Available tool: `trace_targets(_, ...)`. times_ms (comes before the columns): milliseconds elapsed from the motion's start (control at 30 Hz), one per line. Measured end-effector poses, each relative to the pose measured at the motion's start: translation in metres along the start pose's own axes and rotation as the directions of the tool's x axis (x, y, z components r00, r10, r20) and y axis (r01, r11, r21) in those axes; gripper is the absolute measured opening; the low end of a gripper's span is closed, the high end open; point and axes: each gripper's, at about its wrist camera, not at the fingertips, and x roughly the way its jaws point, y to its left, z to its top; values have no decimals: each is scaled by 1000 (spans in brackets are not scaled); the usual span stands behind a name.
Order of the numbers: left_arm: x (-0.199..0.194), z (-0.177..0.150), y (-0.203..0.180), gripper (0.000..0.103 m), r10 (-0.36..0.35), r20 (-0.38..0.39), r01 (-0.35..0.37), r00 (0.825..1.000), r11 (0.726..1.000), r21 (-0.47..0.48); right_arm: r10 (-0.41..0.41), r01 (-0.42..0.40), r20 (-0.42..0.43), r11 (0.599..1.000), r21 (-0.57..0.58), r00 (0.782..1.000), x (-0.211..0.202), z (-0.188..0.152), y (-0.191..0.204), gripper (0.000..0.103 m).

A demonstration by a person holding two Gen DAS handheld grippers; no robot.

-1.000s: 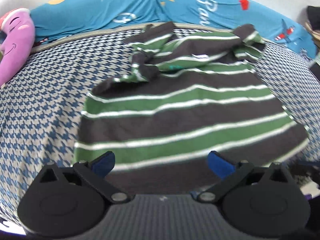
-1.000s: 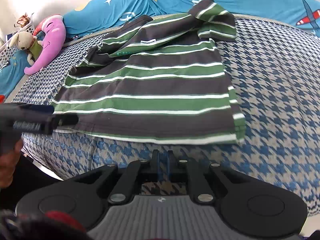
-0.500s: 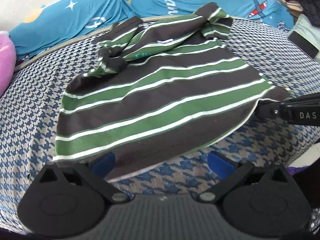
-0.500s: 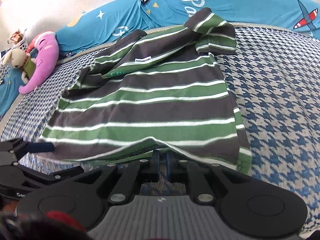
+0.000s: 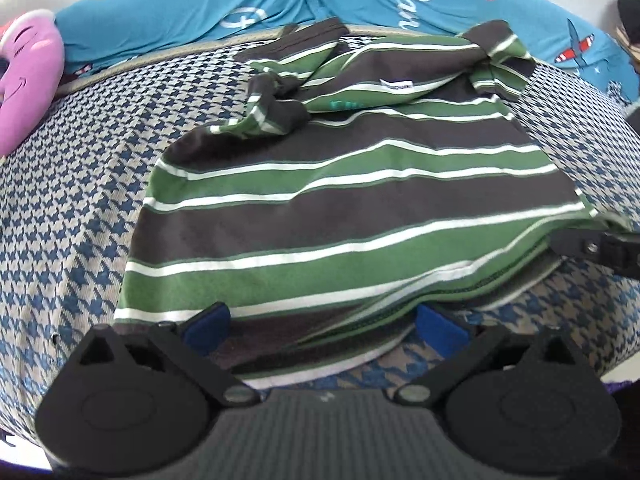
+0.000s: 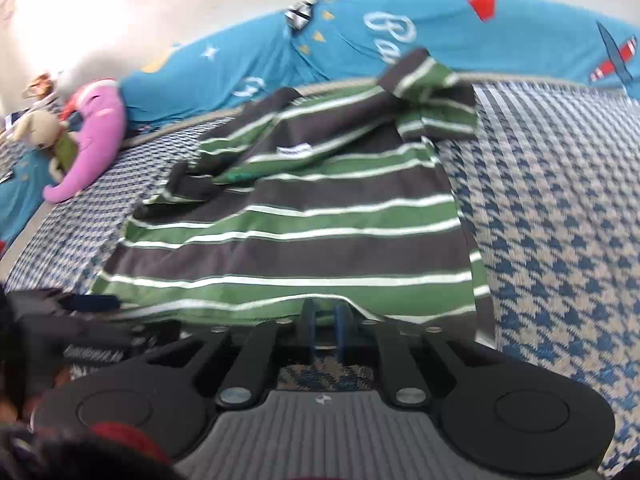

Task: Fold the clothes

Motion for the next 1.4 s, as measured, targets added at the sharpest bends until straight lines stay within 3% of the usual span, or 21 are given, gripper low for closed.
trace_targets(267, 6, 7, 4, 103, 2, 1, -2, 1000, 999, -34, 20, -18, 10, 984, -179, 1000, -2, -11, 26, 17)
trace_targets(400, 8, 10, 7, 103, -2, 2, 2, 1000, 999, -54, 20, -13, 23, 968, -250, 1000, 5, -12, 38, 26)
trace_targets(700, 14, 15, 12, 103, -9, 2, 9, 1000, 996, -94, -12, 23, 30, 907, -420, 999, 18, -21, 62, 28)
trace_targets(900, 17, 17, 13, 103, -10, 0, 10, 1000, 995, -98, -43, 53, 32, 874, -483, 999, 28, -25, 69, 28)
trace_targets(1000, 17, 16, 14, 103, -9, -1, 9, 1000, 996, -91, -42, 52, 33, 883, -466, 999, 29, -22, 68, 28)
trace_targets(1067, 17, 16, 15, 103, -10, -1, 9, 1000, 996, -90, -30, 43, 37, 892, -449, 999, 28, -20, 67, 25)
trace_targets(1233, 16, 15, 17, 103, -17, -1, 17, 1000, 997, -81, 6, 14, 46, 903, -430, 999, 22, -19, 65, 3)
trace_targets(1400, 13, 16, 21, 103, -35, 6, 35, 999, 994, -100, 64, -33, 57, 901, -433, 996, 3, -21, 64, 3)
